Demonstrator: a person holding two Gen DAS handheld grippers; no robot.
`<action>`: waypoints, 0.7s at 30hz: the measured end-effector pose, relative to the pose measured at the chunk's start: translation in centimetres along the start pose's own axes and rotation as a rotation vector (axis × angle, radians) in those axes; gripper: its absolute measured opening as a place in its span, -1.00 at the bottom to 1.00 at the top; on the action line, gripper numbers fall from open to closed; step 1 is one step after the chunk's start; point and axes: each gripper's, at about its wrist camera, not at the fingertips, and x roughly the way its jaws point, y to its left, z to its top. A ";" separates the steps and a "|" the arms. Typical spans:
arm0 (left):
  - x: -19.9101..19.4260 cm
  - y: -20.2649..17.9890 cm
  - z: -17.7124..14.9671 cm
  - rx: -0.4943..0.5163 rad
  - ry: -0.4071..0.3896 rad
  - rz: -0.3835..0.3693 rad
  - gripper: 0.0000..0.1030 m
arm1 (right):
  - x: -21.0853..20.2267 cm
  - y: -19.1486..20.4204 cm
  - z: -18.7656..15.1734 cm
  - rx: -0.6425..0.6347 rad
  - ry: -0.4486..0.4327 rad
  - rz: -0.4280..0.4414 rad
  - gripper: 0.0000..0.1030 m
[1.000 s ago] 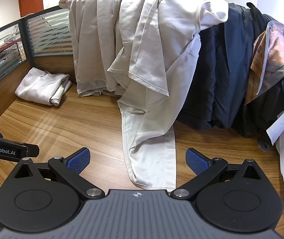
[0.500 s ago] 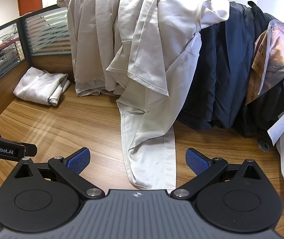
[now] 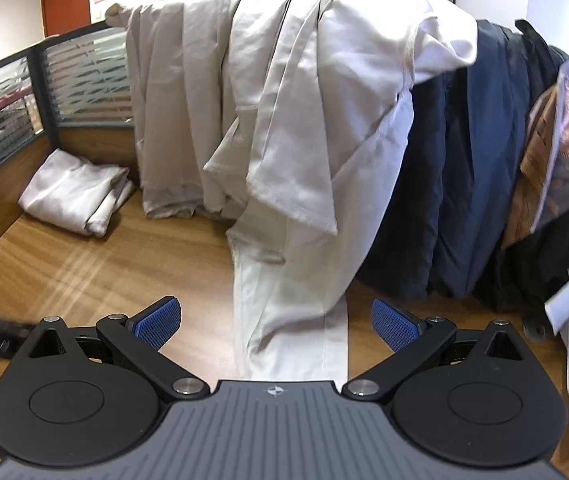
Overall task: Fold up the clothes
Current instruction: 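Reach both grippers into the hanging cream shirt and close on its fabric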
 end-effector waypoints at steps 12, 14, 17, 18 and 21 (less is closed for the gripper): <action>1.9 1.0 2.2 -0.009 0.005 0.038 1.00 | 8.6 -0.6 6.5 -0.050 -0.055 0.017 0.98; 2.2 1.2 2.5 -0.017 0.011 0.038 1.00 | 10.2 -0.3 7.3 -0.059 -0.049 0.021 0.98; 2.6 1.4 3.0 -0.028 0.019 0.035 1.00 | 12.3 0.1 7.9 -0.070 -0.041 0.017 0.87; 2.6 1.4 3.1 -0.030 0.018 0.036 1.00 | 12.9 0.1 8.1 -0.071 -0.036 0.016 0.79; 2.6 1.5 3.6 -0.029 0.006 0.035 1.00 | 14.0 0.2 8.4 -0.071 -0.020 0.021 0.45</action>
